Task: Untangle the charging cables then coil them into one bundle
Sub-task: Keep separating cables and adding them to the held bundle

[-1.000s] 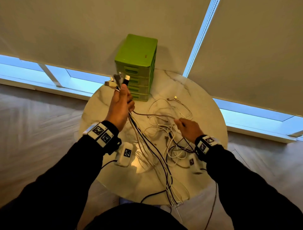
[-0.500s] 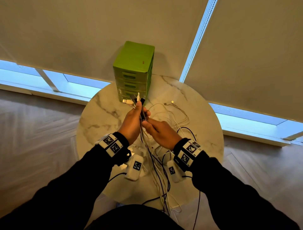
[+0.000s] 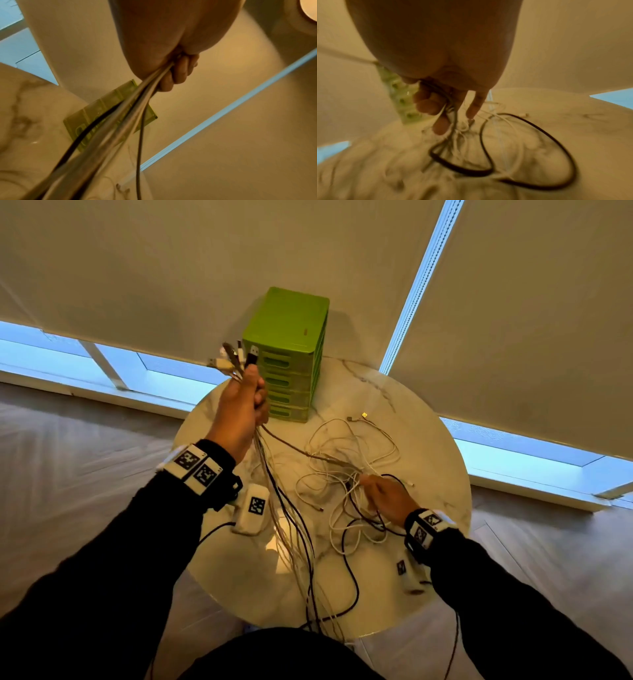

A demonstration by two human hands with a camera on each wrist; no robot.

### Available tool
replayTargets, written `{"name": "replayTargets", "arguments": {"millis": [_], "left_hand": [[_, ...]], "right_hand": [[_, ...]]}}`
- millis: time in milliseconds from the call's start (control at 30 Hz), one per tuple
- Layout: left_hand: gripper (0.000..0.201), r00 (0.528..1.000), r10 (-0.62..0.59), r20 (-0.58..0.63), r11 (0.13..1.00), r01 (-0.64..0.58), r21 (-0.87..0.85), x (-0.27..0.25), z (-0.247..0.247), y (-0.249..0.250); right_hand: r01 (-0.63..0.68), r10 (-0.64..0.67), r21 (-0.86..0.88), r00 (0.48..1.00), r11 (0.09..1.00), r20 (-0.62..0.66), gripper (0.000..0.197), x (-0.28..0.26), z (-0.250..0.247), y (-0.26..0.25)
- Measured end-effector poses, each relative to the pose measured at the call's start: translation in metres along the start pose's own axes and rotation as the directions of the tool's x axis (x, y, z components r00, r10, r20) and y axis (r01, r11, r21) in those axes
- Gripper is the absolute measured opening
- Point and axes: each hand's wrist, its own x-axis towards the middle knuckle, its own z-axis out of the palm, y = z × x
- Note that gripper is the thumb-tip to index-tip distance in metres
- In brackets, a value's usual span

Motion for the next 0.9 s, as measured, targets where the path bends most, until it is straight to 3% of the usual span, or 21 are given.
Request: {"name": "replayTargets", "arguments": {"millis": [67, 167, 367, 500, 633, 800, 900], "left_hand": [[0.033, 0.999, 0.002, 0.046, 0.988, -0.009, 0.156, -0.007, 0.004, -0.014], [0.032, 0.991, -0.081, 0.105, 0.949, 0.045, 0.313, -0.023, 0.016, -0.034], [0.055, 0.948, -0.278, 0.155, 0.917, 0.214, 0.338, -0.030, 0.037, -0.045], [0.038, 0.919, -0.334, 0.210, 0.918, 0.266, 0.295, -0.026, 0.032, -0.044], [0.030, 0.957, -0.252, 0.146, 0.954, 0.220, 0.203, -0.021, 0.029, -0.042], [0.027, 0.992, -0.127, -0.016, 0.957, 0.127, 0.261, -0.007, 0.013, -0.032], [0.026, 0.997, -0.080, -0.022, 0.973, 0.083, 0.214, -0.002, 0.001, -0.019]], "right_hand": [[0.019, -0.010, 0.066, 0.991, 0.998, -0.134, 0.044, 0.012, -0.011, -0.019], [0.120, -0.093, 0.120, 0.973, 0.985, -0.209, 0.042, 0.023, -0.020, -0.060], [0.337, -0.316, 0.149, 0.937, 0.929, -0.149, 0.032, 0.019, -0.006, -0.114], [0.432, -0.424, 0.094, 0.901, 0.897, -0.097, 0.021, 0.013, -0.003, -0.121], [0.308, -0.321, 0.128, 0.943, 0.943, 0.089, 0.032, 0.017, 0.000, -0.112], [0.192, -0.101, -0.195, 0.911, 0.962, 0.399, 0.043, 0.024, 0.016, -0.065], [0.137, -0.040, -0.221, 0.917, 0.966, 0.397, 0.035, 0.016, 0.020, -0.033]]}}
